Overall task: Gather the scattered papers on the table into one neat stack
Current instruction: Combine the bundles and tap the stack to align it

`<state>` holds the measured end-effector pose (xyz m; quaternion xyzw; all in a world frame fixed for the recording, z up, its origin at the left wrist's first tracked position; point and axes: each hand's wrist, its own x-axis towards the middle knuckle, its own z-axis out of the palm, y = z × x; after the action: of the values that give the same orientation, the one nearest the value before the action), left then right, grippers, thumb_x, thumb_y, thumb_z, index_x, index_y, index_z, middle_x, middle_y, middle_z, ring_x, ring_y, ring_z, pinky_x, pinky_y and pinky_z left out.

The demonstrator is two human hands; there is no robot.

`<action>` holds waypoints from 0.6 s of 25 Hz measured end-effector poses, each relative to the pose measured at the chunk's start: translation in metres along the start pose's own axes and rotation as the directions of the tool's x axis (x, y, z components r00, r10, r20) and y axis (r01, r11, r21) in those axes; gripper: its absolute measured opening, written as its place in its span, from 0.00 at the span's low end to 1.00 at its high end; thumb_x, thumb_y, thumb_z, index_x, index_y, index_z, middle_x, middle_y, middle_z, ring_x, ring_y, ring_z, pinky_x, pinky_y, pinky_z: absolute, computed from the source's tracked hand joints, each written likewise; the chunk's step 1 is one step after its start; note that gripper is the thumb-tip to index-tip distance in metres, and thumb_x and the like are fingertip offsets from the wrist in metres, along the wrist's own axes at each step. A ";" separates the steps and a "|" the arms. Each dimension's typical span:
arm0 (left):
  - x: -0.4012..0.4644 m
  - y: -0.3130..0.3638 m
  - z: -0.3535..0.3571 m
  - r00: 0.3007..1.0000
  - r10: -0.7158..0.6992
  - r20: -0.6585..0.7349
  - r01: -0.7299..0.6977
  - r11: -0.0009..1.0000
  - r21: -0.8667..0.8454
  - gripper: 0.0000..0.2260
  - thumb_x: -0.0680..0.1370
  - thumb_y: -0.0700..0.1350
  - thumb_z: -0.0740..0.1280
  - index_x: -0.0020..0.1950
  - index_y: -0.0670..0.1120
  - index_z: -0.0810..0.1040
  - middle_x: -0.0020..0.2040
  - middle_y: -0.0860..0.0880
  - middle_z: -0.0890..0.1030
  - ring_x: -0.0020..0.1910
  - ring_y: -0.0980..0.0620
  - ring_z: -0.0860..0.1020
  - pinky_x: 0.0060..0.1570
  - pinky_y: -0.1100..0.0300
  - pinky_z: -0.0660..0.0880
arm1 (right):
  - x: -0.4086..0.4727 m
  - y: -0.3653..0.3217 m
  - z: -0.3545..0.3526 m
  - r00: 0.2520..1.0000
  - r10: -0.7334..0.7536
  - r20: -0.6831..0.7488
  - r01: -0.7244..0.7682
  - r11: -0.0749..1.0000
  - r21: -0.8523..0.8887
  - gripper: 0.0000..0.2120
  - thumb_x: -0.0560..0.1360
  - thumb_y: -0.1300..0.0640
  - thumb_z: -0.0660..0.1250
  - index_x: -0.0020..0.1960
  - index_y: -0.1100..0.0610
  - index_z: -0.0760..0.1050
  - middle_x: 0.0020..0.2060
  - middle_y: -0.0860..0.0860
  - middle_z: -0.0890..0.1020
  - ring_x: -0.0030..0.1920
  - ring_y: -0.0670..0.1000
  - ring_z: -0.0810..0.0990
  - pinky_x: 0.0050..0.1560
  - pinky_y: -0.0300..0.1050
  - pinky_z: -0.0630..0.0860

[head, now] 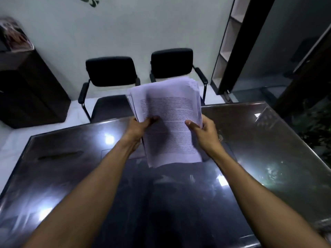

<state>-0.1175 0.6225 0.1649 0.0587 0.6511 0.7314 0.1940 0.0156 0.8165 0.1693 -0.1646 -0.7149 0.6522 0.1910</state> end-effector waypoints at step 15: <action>-0.055 -0.136 0.012 0.968 0.054 -0.247 -0.054 0.999 0.006 0.15 0.72 0.30 0.75 0.44 0.52 0.87 0.44 0.57 0.87 0.44 0.59 0.83 0.48 0.59 0.80 | -0.050 0.127 0.013 0.957 0.278 -0.086 -0.266 0.955 0.129 0.08 0.74 0.63 0.76 0.46 0.50 0.83 0.42 0.43 0.87 0.48 0.49 0.84 0.50 0.46 0.80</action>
<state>-0.0347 0.6246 0.0431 -0.0151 0.6681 0.7382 0.0916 0.0514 0.7933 0.0388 -0.2835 -0.6356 0.7032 0.1455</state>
